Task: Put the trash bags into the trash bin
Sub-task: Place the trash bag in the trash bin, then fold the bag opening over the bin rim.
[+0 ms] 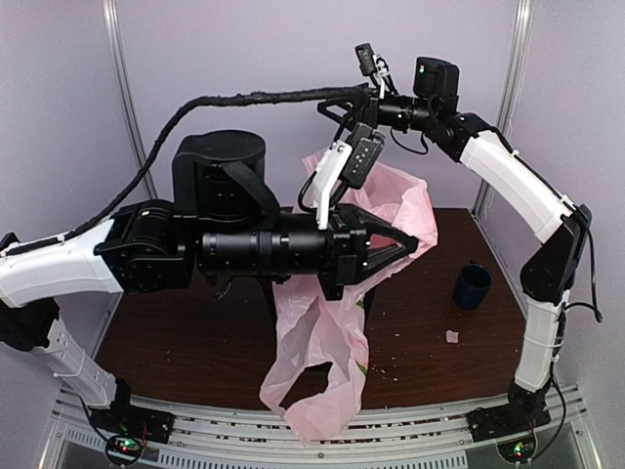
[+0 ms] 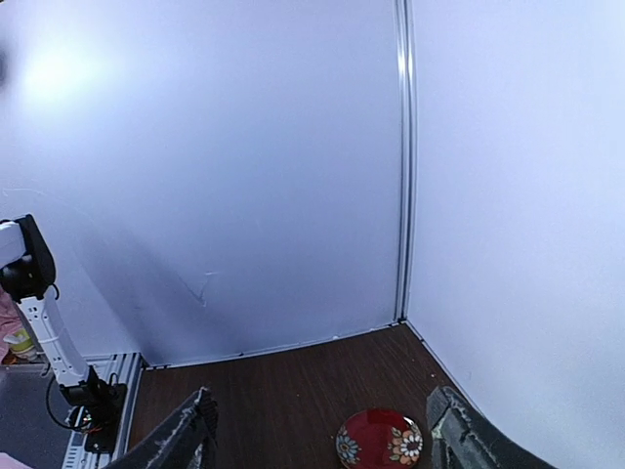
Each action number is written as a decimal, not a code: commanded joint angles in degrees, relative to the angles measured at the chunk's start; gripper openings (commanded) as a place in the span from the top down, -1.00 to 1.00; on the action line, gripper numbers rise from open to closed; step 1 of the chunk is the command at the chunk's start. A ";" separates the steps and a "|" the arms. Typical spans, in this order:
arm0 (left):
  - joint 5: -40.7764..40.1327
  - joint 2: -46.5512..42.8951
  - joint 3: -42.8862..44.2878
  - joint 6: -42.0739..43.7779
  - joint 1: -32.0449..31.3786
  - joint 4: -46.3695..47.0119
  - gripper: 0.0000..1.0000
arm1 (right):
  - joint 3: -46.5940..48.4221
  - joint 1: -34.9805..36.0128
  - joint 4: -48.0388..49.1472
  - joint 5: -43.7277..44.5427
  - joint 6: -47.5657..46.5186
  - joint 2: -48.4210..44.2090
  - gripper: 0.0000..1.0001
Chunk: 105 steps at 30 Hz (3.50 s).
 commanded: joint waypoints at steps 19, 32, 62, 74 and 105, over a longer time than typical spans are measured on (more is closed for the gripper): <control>-8.30 -3.26 5.56 3.75 -0.09 -7.72 1.00 | -5.44 18.46 -51.03 11.45 -56.51 -5.14 -0.39; -23.82 -6.79 -3.50 8.15 2.28 -6.23 1.00 | -11.03 18.28 -42.77 17.76 -46.92 -0.23 -0.38; -21.24 -12.89 -16.20 6.06 13.29 1.59 1.00 | -12.51 7.78 -25.30 17.73 -16.94 -4.33 -0.59; -24.27 -10.18 -14.46 5.87 14.80 2.90 1.00 | -14.61 -5.35 -20.37 19.24 -0.62 -16.11 -0.75; -23.33 0.81 -3.10 2.89 22.52 -7.61 1.00 | -31.09 23.81 -27.77 33.27 -35.59 -37.34 -0.25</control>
